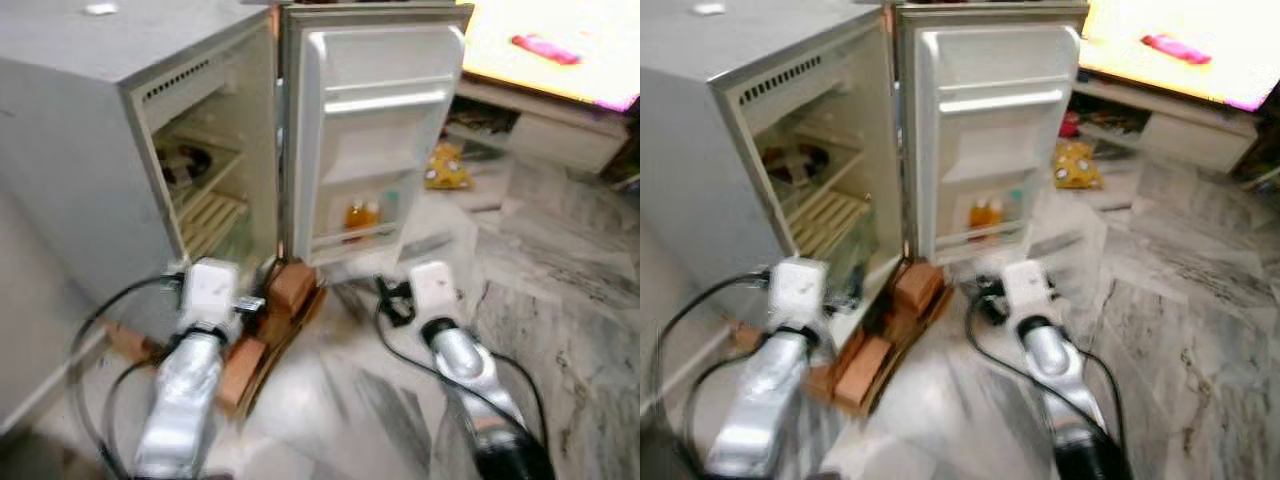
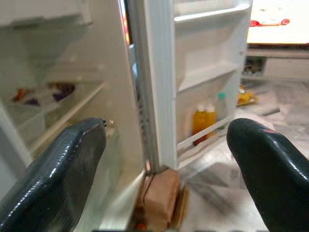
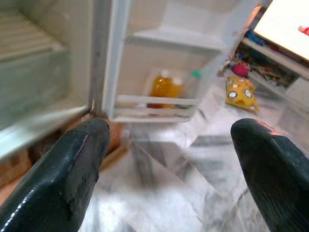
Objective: Restocking fridge
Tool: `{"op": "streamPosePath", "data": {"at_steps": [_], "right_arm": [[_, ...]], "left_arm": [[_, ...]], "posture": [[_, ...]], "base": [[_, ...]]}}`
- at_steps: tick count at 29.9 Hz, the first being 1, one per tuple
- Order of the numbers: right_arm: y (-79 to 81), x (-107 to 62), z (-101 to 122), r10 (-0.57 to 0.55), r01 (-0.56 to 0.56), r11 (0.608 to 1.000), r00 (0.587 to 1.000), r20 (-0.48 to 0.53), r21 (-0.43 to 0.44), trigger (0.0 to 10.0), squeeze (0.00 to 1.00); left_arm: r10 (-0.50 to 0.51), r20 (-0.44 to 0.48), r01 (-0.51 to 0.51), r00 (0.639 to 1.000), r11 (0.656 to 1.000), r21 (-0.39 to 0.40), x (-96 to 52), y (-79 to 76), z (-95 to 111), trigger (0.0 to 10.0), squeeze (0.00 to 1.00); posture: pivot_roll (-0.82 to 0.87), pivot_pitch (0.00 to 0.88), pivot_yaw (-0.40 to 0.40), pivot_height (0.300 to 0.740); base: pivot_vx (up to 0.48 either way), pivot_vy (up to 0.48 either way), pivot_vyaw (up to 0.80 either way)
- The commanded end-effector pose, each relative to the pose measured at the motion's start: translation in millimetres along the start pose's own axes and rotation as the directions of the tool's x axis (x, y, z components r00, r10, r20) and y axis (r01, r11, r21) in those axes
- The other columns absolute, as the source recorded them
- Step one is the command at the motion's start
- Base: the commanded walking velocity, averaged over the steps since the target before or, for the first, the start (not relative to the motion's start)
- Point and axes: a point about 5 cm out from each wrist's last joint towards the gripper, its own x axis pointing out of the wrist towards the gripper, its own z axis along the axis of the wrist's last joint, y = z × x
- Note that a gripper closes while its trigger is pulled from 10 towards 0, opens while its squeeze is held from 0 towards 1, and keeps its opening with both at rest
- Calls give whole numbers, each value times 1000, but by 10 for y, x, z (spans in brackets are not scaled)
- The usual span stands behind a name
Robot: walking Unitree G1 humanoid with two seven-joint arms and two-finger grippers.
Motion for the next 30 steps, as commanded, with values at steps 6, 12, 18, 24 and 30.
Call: {"op": "streamPosePath", "data": {"at_steps": [6,12,18,24,30], "right_arm": [[-40,57,145,-60,53,993,996,60,108,10000,0],[-86,75,178,-59,52,994,996,73,100,10000,0],[-108,93,189,-68,59,992,995,76,111,10000,0],[-115,93,204,-67,58,994,994,89,97,10000,0],[-127,97,241,-80,69,993,990,114,95,10000,0]], "left_arm": [[24,-10,-24,1000,999,24,-1,91,-16,10000,0],[32,11,-32,999,999,21,17,96,27,10000,0],[31,15,-31,999,999,17,36,81,37,10000,0],[21,18,-21,1000,1000,17,40,53,37,10000,0],[22,24,-22,999,1000,17,73,66,53,10000,0]], "posture": [[113,0,-81,740],[110,0,-83,740],[105,0,-83,740],[104,0,-82,740],[101,0,-82,740]], "base": [[368,-303,-273],[376,-293,-800],[380,-289,-800],[411,-129,-800],[427,0,-800]]}}
